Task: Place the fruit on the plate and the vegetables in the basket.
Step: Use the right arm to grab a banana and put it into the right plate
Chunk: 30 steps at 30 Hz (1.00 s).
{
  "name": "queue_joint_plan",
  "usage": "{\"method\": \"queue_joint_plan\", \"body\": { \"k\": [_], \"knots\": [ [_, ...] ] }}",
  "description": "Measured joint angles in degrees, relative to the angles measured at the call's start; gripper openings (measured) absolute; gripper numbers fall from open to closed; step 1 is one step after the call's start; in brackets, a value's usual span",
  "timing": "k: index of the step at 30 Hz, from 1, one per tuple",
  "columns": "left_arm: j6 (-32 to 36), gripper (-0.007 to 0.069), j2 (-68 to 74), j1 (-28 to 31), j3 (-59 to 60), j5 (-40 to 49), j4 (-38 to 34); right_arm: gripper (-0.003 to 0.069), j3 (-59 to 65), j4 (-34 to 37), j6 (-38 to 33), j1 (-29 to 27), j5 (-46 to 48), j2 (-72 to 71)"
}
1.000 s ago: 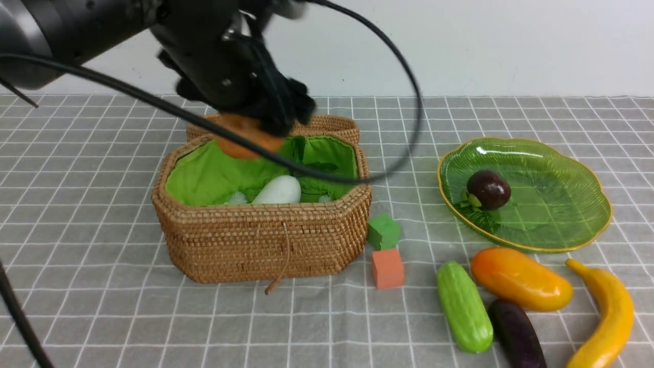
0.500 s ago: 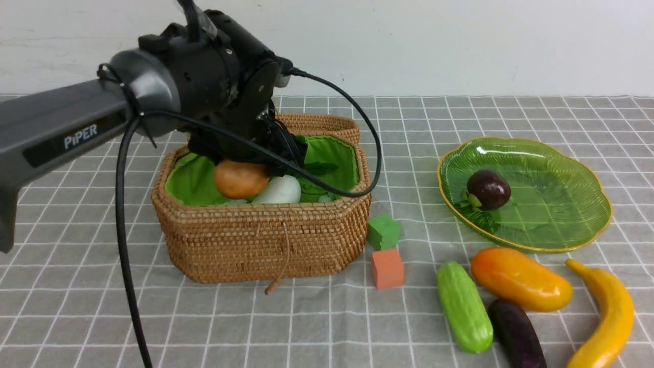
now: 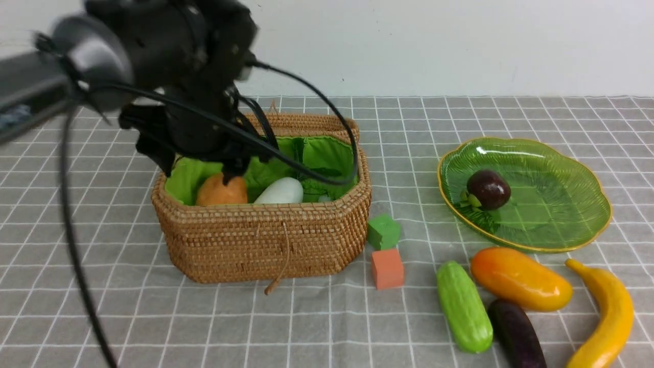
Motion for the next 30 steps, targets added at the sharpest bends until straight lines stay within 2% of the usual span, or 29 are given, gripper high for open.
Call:
{"method": "queue_joint_plan", "body": {
  "k": [3,5,6,7,11,14,19,24,25,26,30],
  "knots": [
    [0.1,0.0413,-6.6,0.0,0.0,0.5,-0.7,0.024,0.0,0.0,0.0,0.0,0.0,0.0],
    [0.1,0.0311,-12.3,0.0,0.0,0.6,-1.4,0.024,0.0,0.0,0.0,0.0,0.0,0.0],
    [0.1,0.0302,-13.3,0.0,0.0,0.6,-1.5,0.024,0.0,0.0,0.0,0.0,0.0,0.0],
    [0.1,0.0239,-16.6,0.0,0.0,0.6,-2.0,0.024,0.0,0.0,0.0,0.0,0.0,0.0],
    [0.0,0.0071,-28.3,0.0,2.1,0.6,-4.0,0.024,0.0,0.0,0.0,0.0,0.0,0.0],
    [-0.1,-0.0013,-36.5,0.0,6.5,0.6,-5.8,0.024,0.0,0.0,0.0,0.0,0.0,0.0],
    [-0.1,-0.0013,-50.4,0.0,17.9,0.6,-9.9,0.024,0.0,0.0,0.0,0.0,0.0,0.0],
    [-0.1,-0.0013,-66.2,0.0,37.2,0.6,-15.1,0.024,0.0,0.0,0.0,0.0,0.0,0.0],
    [-0.2,-0.0013,-66.8,0.0,38.0,0.6,-15.1,0.024,0.0,0.0,0.0,0.0,0.0,0.0],
    [-0.3,-0.0013,-72.4,0.0,44.8,0.7,-17.7,0.024,0.0,0.0,0.0,0.0,0.0,0.0],
    [-0.3,-0.0013,-82.4,0.0,55.3,-0.9,-22.6,0.024,0.0,0.0,0.0,0.0,0.0,0.0]
  ]
}}
